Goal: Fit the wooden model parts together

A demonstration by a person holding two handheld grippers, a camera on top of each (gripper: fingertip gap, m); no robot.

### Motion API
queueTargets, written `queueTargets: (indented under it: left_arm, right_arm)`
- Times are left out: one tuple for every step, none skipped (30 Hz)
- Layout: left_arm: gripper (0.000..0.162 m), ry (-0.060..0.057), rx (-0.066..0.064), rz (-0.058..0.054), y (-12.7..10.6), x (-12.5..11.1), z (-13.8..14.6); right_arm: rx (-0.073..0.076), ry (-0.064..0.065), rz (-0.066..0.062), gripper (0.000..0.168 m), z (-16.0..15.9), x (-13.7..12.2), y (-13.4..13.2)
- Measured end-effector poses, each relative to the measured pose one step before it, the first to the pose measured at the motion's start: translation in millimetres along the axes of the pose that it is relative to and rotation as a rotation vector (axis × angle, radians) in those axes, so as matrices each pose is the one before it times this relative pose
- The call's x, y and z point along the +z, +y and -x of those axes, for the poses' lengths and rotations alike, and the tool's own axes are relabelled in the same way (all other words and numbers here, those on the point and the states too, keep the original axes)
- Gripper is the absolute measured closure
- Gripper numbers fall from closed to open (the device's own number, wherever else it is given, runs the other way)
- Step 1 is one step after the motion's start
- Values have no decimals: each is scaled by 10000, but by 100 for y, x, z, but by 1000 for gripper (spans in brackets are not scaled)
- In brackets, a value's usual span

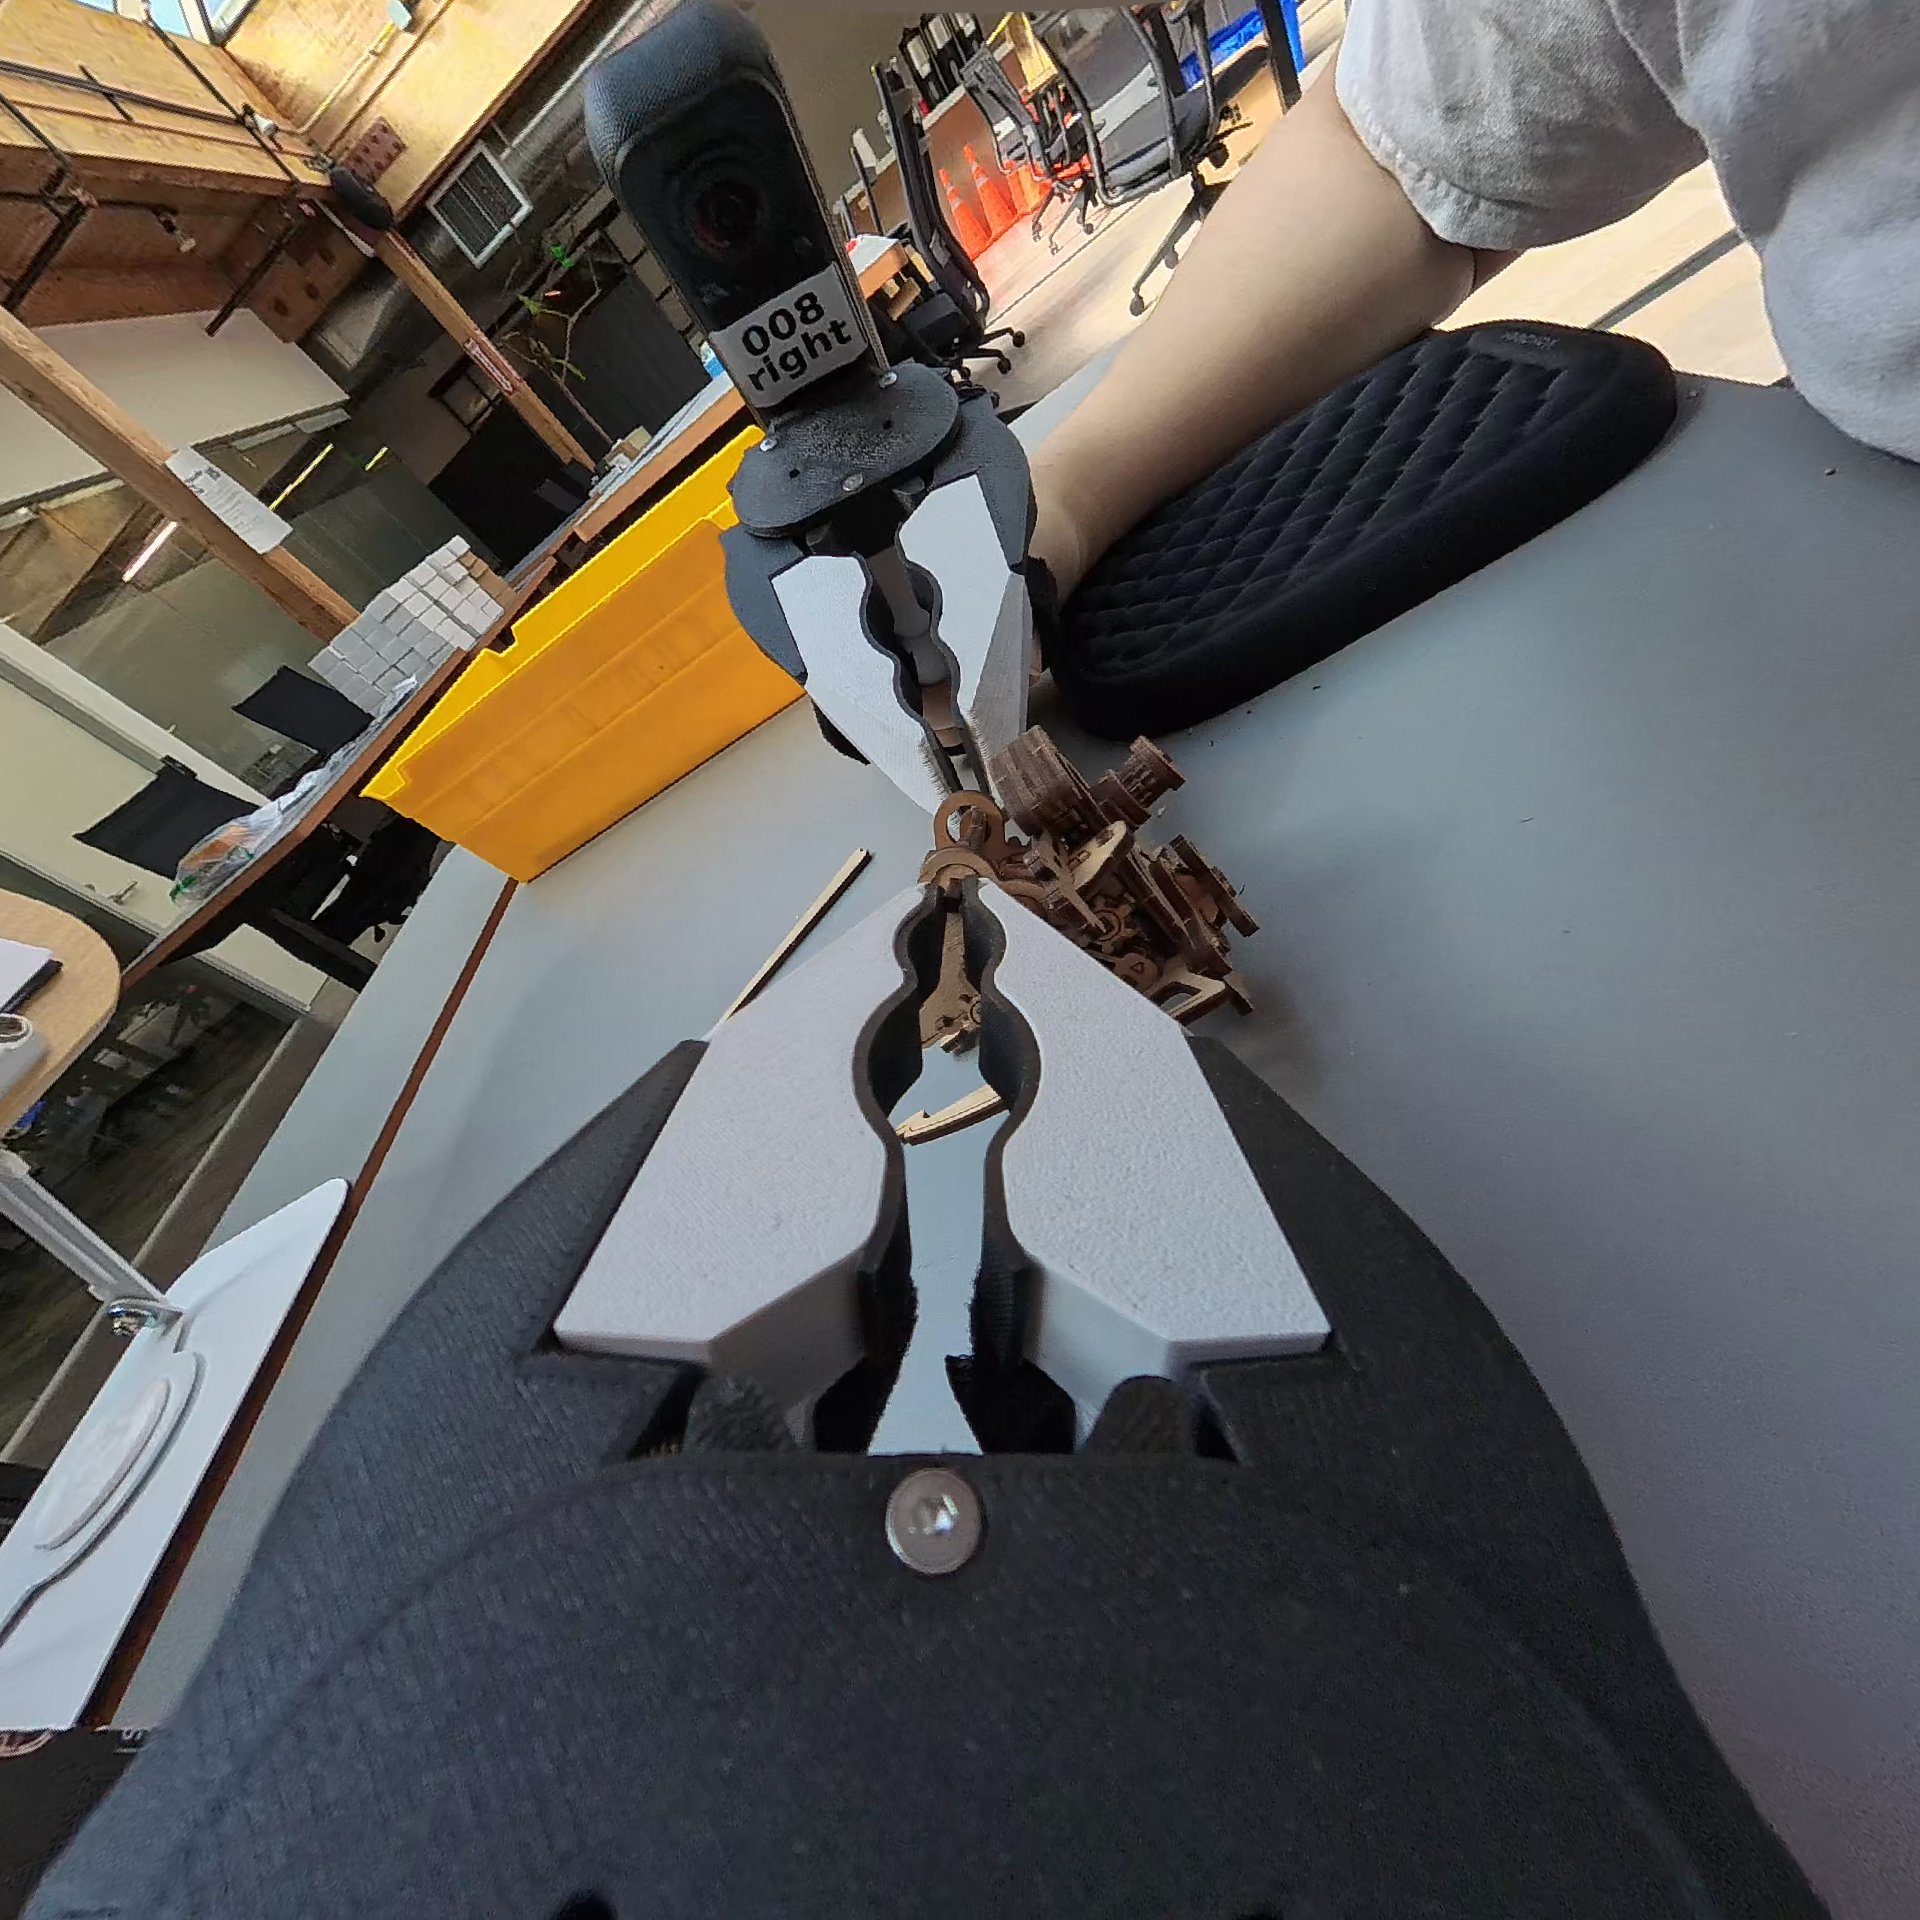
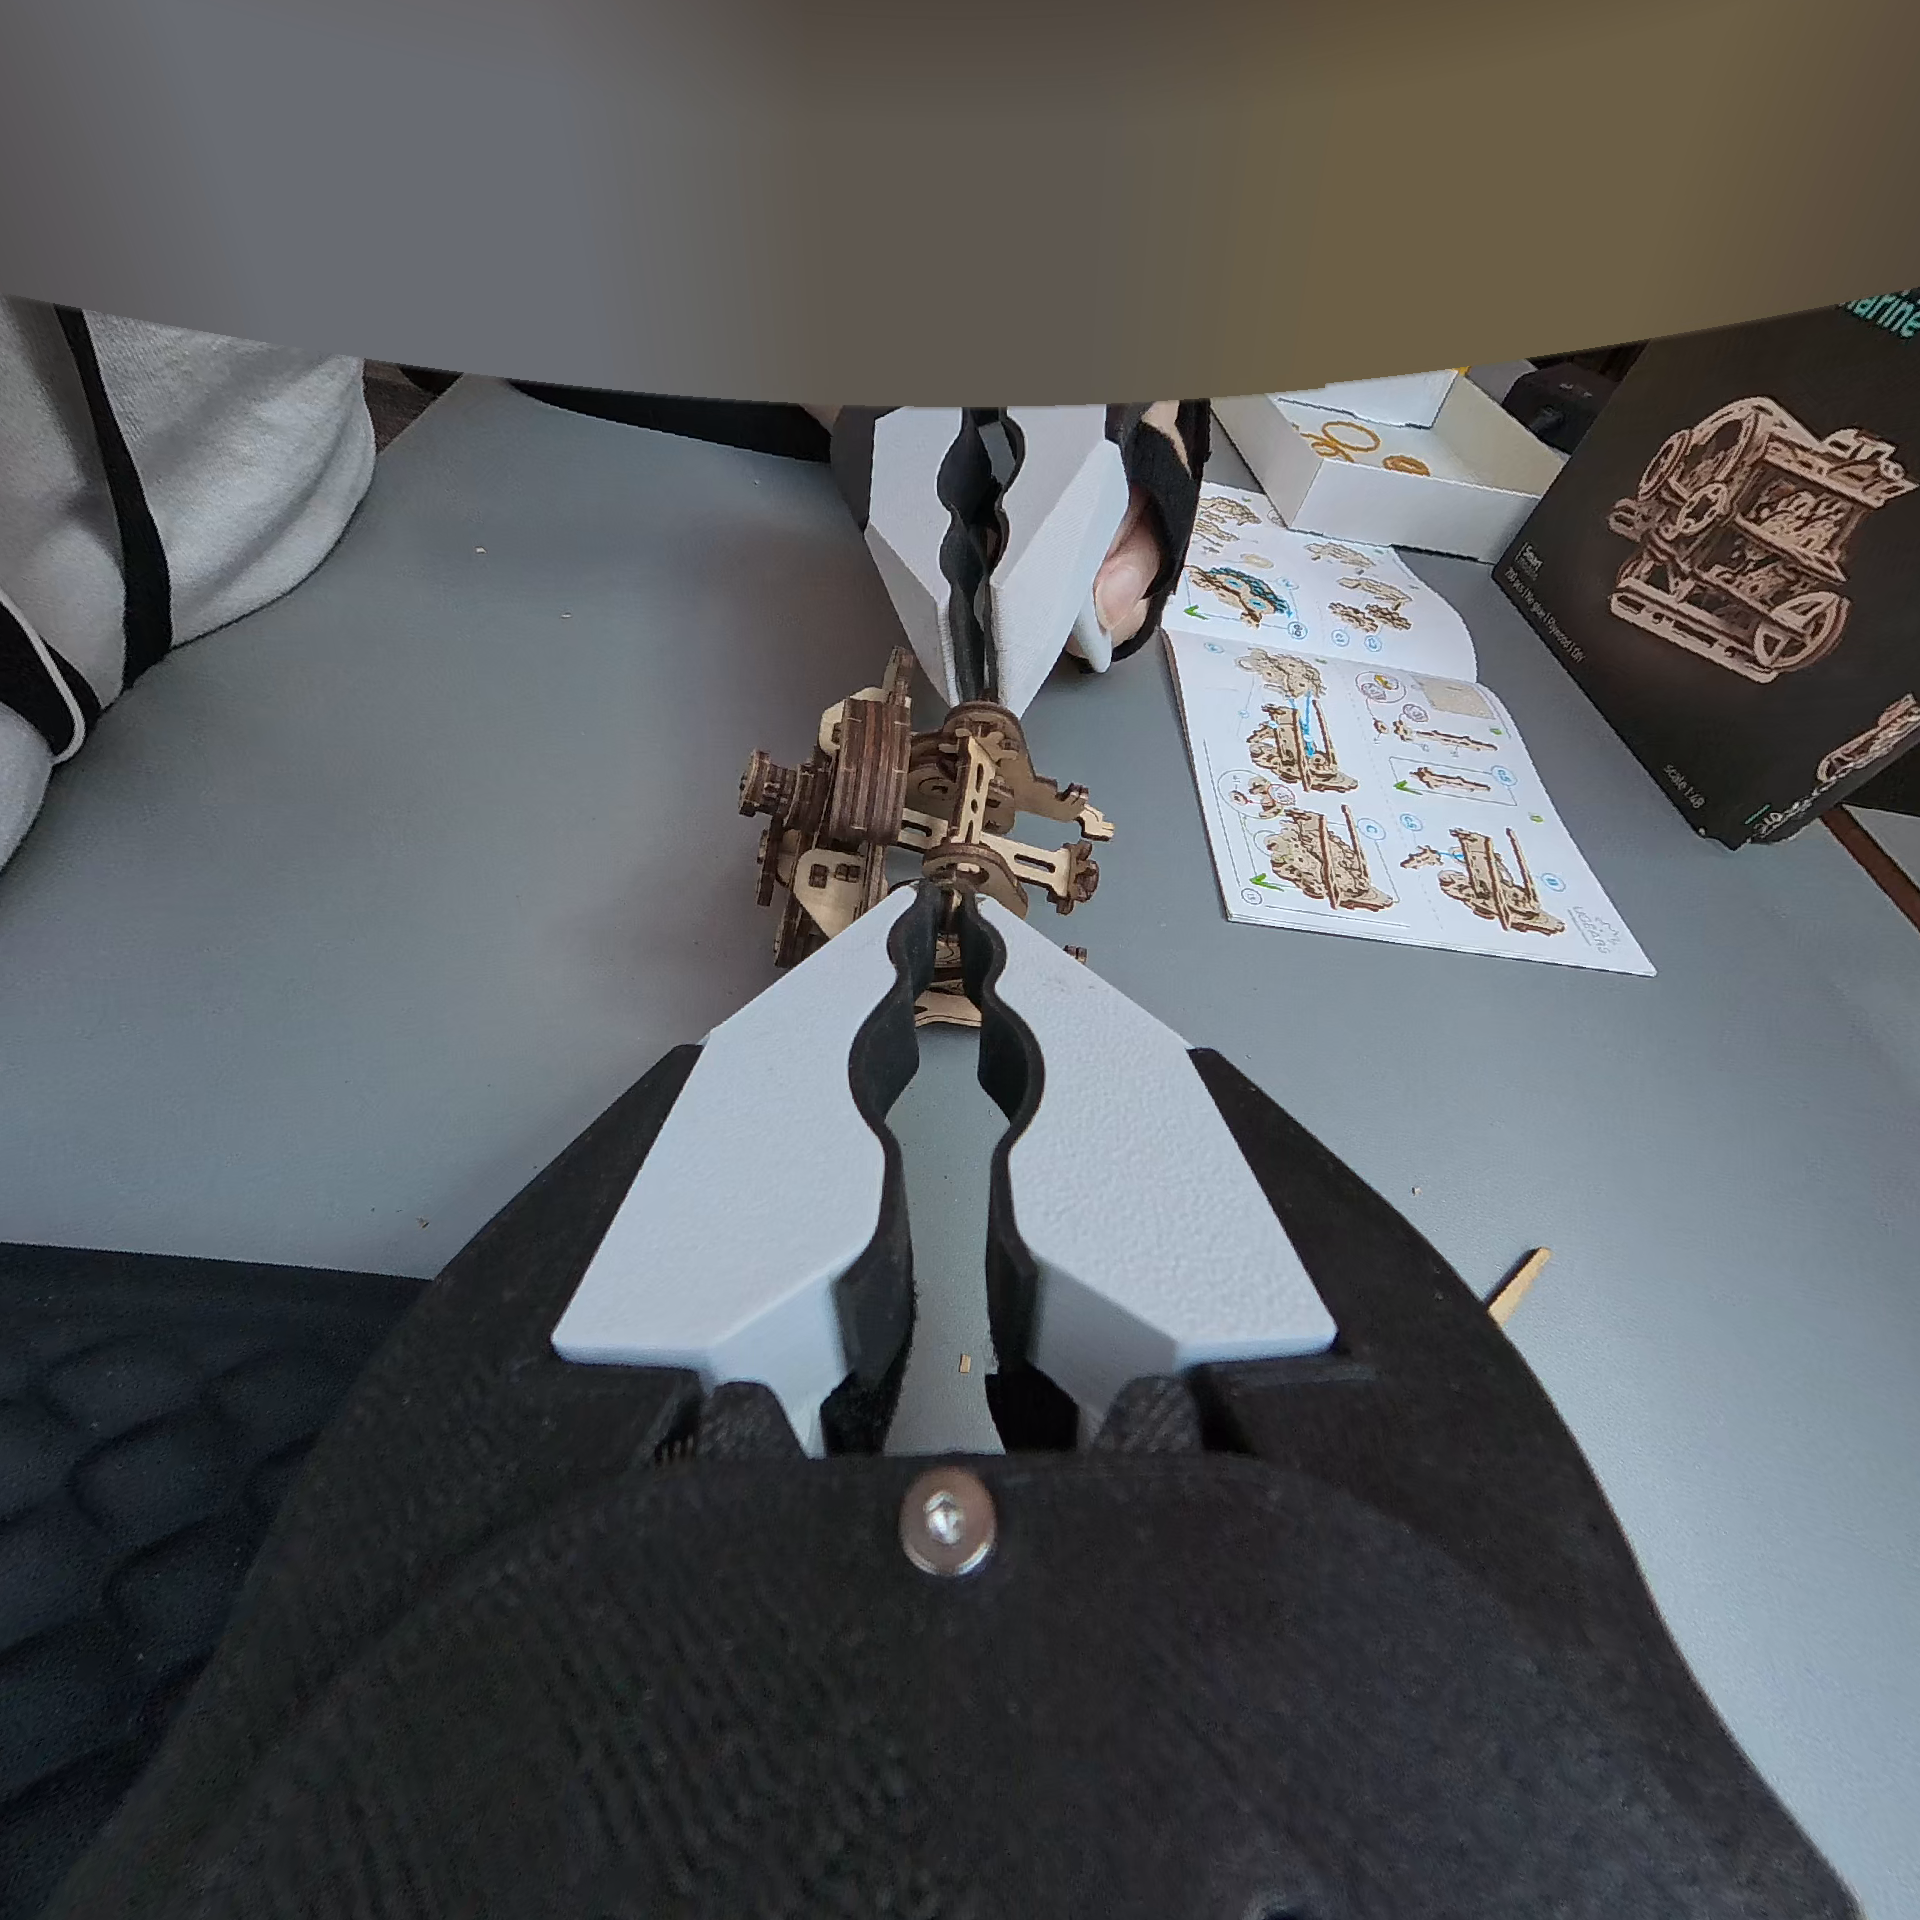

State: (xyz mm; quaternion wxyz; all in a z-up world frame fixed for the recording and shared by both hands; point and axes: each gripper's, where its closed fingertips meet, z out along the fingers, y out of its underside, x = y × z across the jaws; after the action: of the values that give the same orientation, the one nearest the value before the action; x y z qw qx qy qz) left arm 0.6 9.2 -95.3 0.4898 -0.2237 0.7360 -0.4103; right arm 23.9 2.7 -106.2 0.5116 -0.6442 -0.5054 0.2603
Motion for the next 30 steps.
queueTargets:
  left_arm:
    - [161, 27, -146, 4, -16, -6, 12]
    - [162, 32, -130, -8, 9, -19, -16]
    - [162, 18, -94, -12, 52, -15, -6]
    - [162, 3, -37, 0, 94, -2, 8]
    - [162, -3, 3, 0, 21, -9, 0]
    - [162, 2, 10, -8, -26, -11, -7]
    - [162, 8, 8, -14, -7, -20, -16]
    - [162, -7, 4, -31, -44, -42, 7]
    - [162, -1, -15, -27, -40, -24, 11]
    - [162, 11, -26, 5, 0, 15, 20]
    - [162, 5, -12, -2, -14, 12, 11]
    - [162, 9, 7, -17, -19, -1, -4]
    - [162, 17, 9, -25, -37, -9, -31]
    - [162, 26, 5, -44, -64, -33, -40]
    - [162, 35, -8, -59, -83, -32, -40]
    - [162, 29, -16, -65, -99, -49, -17]
    - [162, 27, -13, -64, -82, -46, -23]
    - [162, 33, -7, -46, -56, -59, -27]
    - [162, 26, -2, -61, -80, -66, -23]
    - [162, 28, 15, -48, -50, -68, -32]
    - [162, 23, 59, -19, -10, -33, -57]
    - [162, 26, 122, 15, 53, -8, -94]
    - [162, -5, 153, 28, 74, 5, -74]
    - [162, -55, 122, 12, 38, 8, -8]
    - [162, -42, 60, -1, 6, 5, 1]
    - [162, -9, -1, 5, -5, 8, 14]
    - [162, 0, -46, -2, 0, -13, 42]
    - [162, 0, -58, -8, -15, -11, 62]
    - [161, 17, -31, -2, -12, -4, 14]
    - [161, -1, 15, -11, -16, -13, -14]
  right_arm:
    - [4, -1, -1, 167, -4, 5, -2]
    - [7, 4, -6, 167, -22, 4, -4]
    - [18, 32, -41, 167, -63, -47, -45]
    - [9, 47, -120, 166, -82, -120, -144]
    - [11, 62, -152, 166, -115, -154, -170]
    - [27, 33, -150, 166, -96, -149, -189]
    - [27, 12, -116, 166, -52, -116, -133]
    - [4, 16, -58, 166, -50, -77, -61]
    - [-28, 18, 9, 167, -17, 6, 14]
    - [-51, -2, 80, 167, 41, 59, 106]
    - [-81, -32, 121, 167, 108, 109, 149]
    - [-120, 19, 115, 167, 62, 110, 128]
    - [-143, 39, 76, 167, 35, 78, 84]
    - [-96, 28, 58, 167, 35, 77, 61]
    - [-34, -3, 36, 167, 40, 63, 16]
    - [-36, 1, 8, 167, 34, 39, -41]
    - [-43, 16, 24, 167, 8, 44, 19]
    - [-44, -9, 27, 166, 56, 45, 39]
    - [-49, -1, 31, 166, 35, 30, 40]
    - [-46, 2, 18, 166, 21, 11, 23]
    - [-45, 11, 6, 166, 24, 13, -18]
    - [-58, 15, 14, 167, 19, 28, -28]
    - [-67, -5, 38, 167, 58, 47, 20]
    - [-76, 12, 63, 167, 46, 69, 55]
    - [-95, 35, 28, 167, 18, 41, -15]
    - [-84, 18, 0, 167, 45, 27, -52]
    - [-52, 3, 2, 167, 39, 20, -54]
    - [-24, -6, 10, 167, 40, 35, -29]
    - [12, -25, 22, 167, 46, 28, -21]
    - [65, -13, 20, 167, -6, 16, -17]
